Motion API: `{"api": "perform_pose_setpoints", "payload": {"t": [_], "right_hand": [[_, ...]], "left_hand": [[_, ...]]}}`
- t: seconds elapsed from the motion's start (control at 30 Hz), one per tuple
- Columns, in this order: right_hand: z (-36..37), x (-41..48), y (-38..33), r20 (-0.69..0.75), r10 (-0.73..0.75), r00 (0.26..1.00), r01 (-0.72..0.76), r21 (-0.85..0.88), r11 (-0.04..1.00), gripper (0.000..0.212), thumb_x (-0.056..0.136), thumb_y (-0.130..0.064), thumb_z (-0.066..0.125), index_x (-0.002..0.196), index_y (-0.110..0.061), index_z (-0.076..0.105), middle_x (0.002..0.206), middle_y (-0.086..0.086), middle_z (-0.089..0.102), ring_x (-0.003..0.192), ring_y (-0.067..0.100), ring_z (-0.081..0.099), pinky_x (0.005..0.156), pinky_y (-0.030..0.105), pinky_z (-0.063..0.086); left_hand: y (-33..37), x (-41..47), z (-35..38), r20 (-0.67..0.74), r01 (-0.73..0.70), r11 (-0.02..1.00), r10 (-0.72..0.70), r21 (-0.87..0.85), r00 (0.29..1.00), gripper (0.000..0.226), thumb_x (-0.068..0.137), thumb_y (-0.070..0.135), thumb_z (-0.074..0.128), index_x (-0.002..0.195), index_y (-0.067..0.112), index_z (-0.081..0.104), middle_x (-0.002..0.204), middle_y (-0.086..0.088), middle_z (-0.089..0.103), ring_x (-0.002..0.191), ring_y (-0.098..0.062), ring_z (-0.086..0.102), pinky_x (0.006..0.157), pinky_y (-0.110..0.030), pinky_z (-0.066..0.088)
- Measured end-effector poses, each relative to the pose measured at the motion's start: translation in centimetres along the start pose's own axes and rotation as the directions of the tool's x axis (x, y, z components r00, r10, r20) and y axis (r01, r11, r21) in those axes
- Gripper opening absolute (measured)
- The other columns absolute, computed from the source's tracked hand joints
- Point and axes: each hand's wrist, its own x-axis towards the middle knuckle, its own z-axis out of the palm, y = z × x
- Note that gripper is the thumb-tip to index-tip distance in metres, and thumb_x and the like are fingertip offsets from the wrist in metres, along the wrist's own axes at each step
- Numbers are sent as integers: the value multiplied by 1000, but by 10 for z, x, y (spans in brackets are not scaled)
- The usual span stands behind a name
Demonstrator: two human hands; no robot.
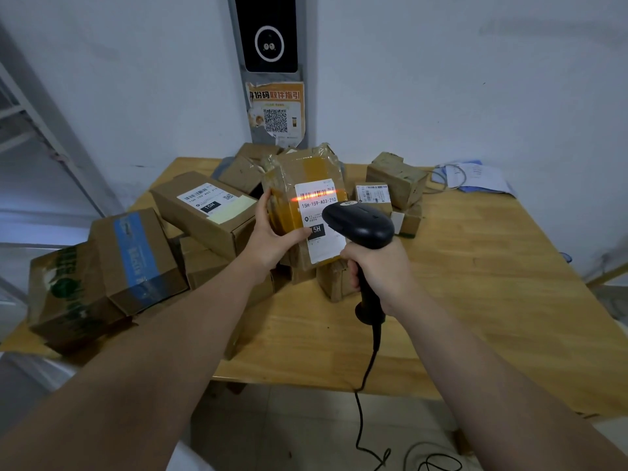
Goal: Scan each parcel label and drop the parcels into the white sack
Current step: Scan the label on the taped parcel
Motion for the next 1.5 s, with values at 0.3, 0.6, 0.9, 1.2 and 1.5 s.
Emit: {"api": "perform_pose_setpoints", "payload": {"t": [0.3,0.6,0.9,1.2,1.5], "right_hand": [[-4,1,2,0,2,1000,-2,24,1000,27,80,-10,63,54,-10,56,51,6,51,49,20,49,57,33,44],[-6,2,6,10,-32,999,31,97,995,30,79,-9,66,51,-10,56,50,8,51,47,22,48,54,33,42],[7,-1,1,130,-191,973,168,167,972,27,83,-7,67,58,-9,57,51,9,50,46,22,46,55,34,42],[83,-44,7,403,-284,870,217,204,955,26,84,-2,67,63,-17,63,52,7,50,47,21,47,53,30,44],[218,-126,92,623,15,782,36,-69,997,20,84,-5,71,67,-9,62,50,0,54,44,10,52,49,22,45]], "left_hand": [[1,-1,0,-1,15,1000,-15,-10,1000,106,78,20,78,150,41,3,151,-1,33,135,-22,37,105,-41,40],[3,-2,0,1,17,999,-17,-32,1000,106,78,19,78,150,40,3,151,-1,33,134,-20,38,97,-32,42],[10,-34,-2,-153,-64,992,46,-113,987,101,82,17,75,152,35,5,144,6,40,110,4,46,72,-10,49],[-18,-121,-66,-359,-146,984,101,-99,928,98,80,17,77,148,40,10,134,5,50,110,6,56,87,-18,51],[-132,-289,-181,-534,107,985,-164,-136,830,101,69,38,84,139,55,14,138,8,44,118,-5,52,90,-29,52]]}}
